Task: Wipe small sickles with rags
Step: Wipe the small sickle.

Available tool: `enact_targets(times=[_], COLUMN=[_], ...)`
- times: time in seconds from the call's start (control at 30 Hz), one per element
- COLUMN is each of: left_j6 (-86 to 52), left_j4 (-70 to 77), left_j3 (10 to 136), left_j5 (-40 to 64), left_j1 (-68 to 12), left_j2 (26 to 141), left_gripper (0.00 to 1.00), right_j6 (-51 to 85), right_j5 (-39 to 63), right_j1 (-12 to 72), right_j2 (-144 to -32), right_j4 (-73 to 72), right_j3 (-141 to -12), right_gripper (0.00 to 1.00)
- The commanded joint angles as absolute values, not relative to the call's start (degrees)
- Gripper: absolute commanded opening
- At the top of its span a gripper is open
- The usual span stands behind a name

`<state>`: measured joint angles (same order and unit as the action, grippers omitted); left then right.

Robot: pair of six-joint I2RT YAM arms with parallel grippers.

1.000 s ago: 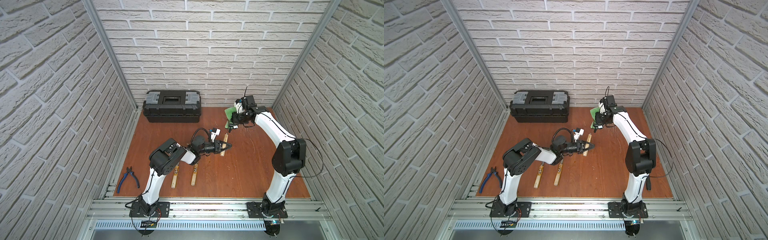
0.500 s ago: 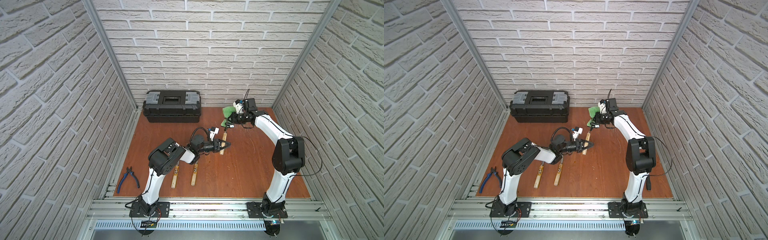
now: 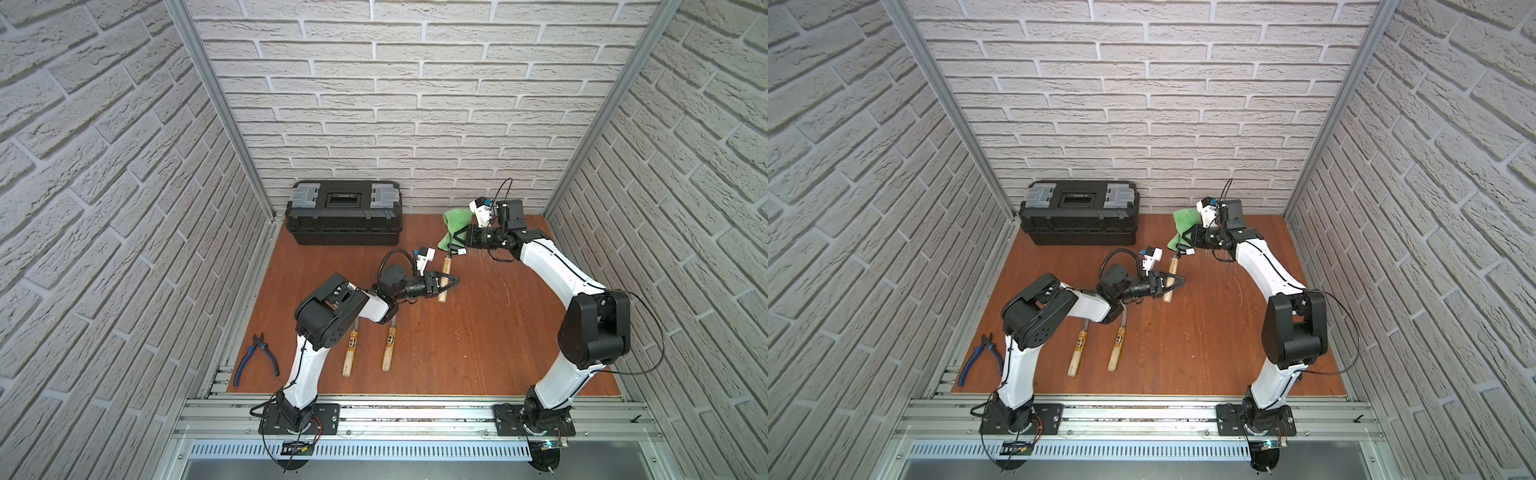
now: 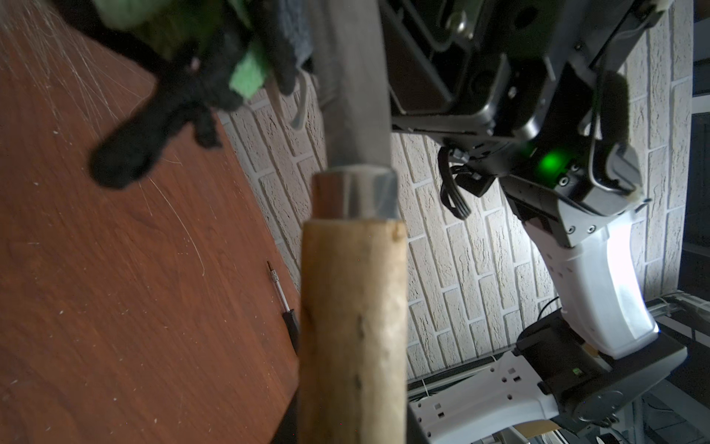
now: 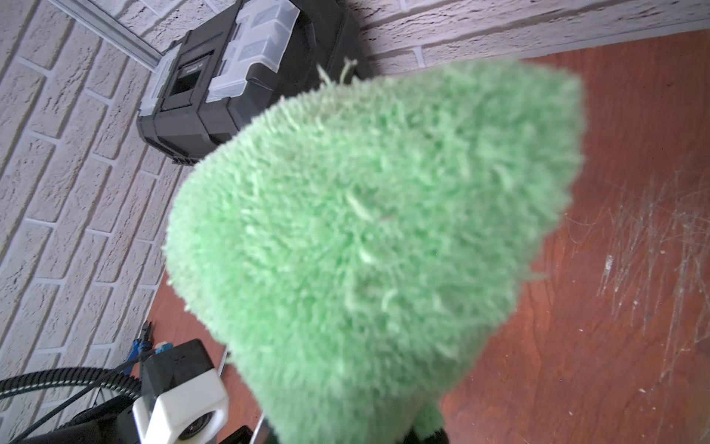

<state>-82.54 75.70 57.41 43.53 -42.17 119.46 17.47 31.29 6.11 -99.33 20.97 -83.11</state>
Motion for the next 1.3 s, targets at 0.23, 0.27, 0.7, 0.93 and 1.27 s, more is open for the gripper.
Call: enact_targets(times=[0.23, 0.27, 0.7, 0.93, 1.27], left_j6=[-83.9, -84.2, -83.1, -82.0, -81.7], left_j4=[80.4, 80.4, 80.4, 80.3, 80.3], left_j3=[62.9, 63.4, 61.7, 58.3, 57.3], left_j5=[46.6, 46.7, 45.6, 44.2, 43.0], left_j1=[-41.3, -41.1, -40.8, -41.9, -42.5], left_j2=[121.5, 121.8, 119.0, 116.6, 116.2], left_gripper=[0.0, 0.0, 0.0, 0.0, 0.0], right_j6=[13.2, 12.3, 11.7, 13.3, 15.5], right_j5=[41.5, 41.5, 24.8, 22.1, 22.8], right_j1=[8.8, 9.2, 6.8, 5.7, 5.2], right_j2=[-90.9, -90.2, -89.5, -99.3, -108.8], right_j4=[23.9, 25.3, 33.4, 32.9, 31.2], right_j3=[-80.1, -80.1, -84.0, -92.3, -99.5], right_gripper=[0.03, 0.03, 0.03, 0.03, 0.03])
